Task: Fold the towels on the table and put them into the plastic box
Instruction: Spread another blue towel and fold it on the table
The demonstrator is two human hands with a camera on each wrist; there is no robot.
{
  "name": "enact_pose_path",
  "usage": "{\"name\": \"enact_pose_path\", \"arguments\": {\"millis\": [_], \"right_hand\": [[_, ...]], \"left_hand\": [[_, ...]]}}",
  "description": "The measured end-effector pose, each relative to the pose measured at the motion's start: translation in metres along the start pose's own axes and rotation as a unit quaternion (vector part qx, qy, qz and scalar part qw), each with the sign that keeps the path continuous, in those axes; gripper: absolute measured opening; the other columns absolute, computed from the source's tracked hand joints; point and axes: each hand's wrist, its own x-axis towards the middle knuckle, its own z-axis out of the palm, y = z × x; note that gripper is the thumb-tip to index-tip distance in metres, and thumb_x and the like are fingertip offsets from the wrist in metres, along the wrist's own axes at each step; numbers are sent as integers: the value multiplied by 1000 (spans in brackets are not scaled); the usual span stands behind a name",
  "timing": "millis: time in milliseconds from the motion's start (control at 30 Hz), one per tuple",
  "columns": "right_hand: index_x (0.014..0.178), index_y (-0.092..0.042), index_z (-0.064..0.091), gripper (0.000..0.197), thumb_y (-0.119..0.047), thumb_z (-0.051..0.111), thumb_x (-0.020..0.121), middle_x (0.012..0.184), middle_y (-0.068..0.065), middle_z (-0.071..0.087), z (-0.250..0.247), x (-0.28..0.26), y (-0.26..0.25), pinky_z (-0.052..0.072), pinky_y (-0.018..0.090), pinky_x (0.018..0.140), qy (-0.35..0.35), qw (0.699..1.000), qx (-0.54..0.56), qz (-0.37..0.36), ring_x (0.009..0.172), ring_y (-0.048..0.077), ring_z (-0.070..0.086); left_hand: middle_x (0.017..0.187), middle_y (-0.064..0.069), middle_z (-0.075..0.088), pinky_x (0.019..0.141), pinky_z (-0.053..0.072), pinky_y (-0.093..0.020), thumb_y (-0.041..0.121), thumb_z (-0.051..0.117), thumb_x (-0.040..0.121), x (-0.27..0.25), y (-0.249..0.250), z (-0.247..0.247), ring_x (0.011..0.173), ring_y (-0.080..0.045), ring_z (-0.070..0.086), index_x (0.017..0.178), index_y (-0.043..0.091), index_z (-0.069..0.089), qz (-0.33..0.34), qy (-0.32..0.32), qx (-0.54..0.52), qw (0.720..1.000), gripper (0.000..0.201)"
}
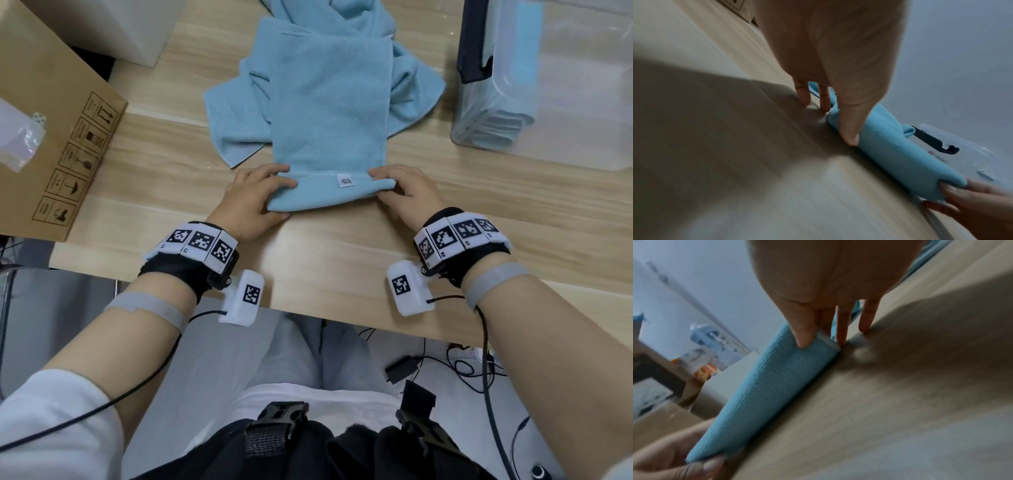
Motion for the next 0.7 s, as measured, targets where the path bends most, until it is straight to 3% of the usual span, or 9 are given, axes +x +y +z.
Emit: {"name": "enact_pose_path", "arguments": {"millis": [67,133,200,267,333,367,467,600,700], "right_hand": [[99,-27,65,23,-24,54,79,99,-11,63,-3,-6,-2,40,40,93,-14,995,87,36,95,15,54],[85,-36,59,14,-23,54,82,86,-12,58,-5,-16,0,42,28,83,-27,986,153,57,82,-1,54],[84,-30,56,12,-18,54,86,84,-11,57,-7,-31,1,40,15,78,-36,976,201,69,76,-13,54],[95,-25,57,13,-28,52,83,95,-5,62,-6,-43,5,42,22,87,-27,977,196,77,91,1,58],[102,-23,58,17,-29,50,89,101,3,64,-4,-47,9,43,37,93,-22,983,158,88,100,19,58],[105,-21,59,18,-28,48,92,103,5,65,-3,-47,10,44,39,93,-20,986,137,94,101,22,59],[112,-16,57,26,-31,44,94,105,2,64,-2,-40,3,42,34,89,-25,992,69,106,102,21,57],[112,-14,56,34,-38,40,94,107,8,66,2,-24,-4,45,40,89,-37,992,-19,122,101,29,58],[112,-11,55,35,-37,40,93,98,11,65,6,-15,-7,42,33,76,-33,990,-63,125,94,32,57]], "left_hand": [[139,6,42,103,22,-24,50,51,70,-6,3,1,116,-20,35,113,21,64,23,19,-38,999,53],[132,11,45,96,20,-9,53,47,71,-15,6,3,110,-16,34,98,21,69,46,44,-79,995,47],[119,21,53,96,24,-11,53,49,72,-24,9,7,108,-17,40,91,21,70,25,41,-134,990,42],[97,20,62,87,35,-20,51,53,74,-32,13,12,100,-18,50,85,22,70,-42,13,-222,974,35],[91,8,65,81,41,-23,47,54,76,-37,17,18,90,-13,56,82,32,66,-91,6,-286,954,20],[92,7,66,82,42,-24,44,54,79,-38,19,20,88,-9,58,85,32,66,-101,13,-299,949,18],[91,3,67,80,41,-27,32,54,90,-37,22,23,86,-11,57,93,19,67,-125,48,-296,946,19],[74,-9,60,64,36,-32,38,51,91,-32,21,26,69,-18,50,79,3,59,-159,85,-230,956,38],[82,-11,66,73,44,-40,44,48,90,-25,20,26,81,-28,57,85,6,61,-183,93,-140,969,41]]}}
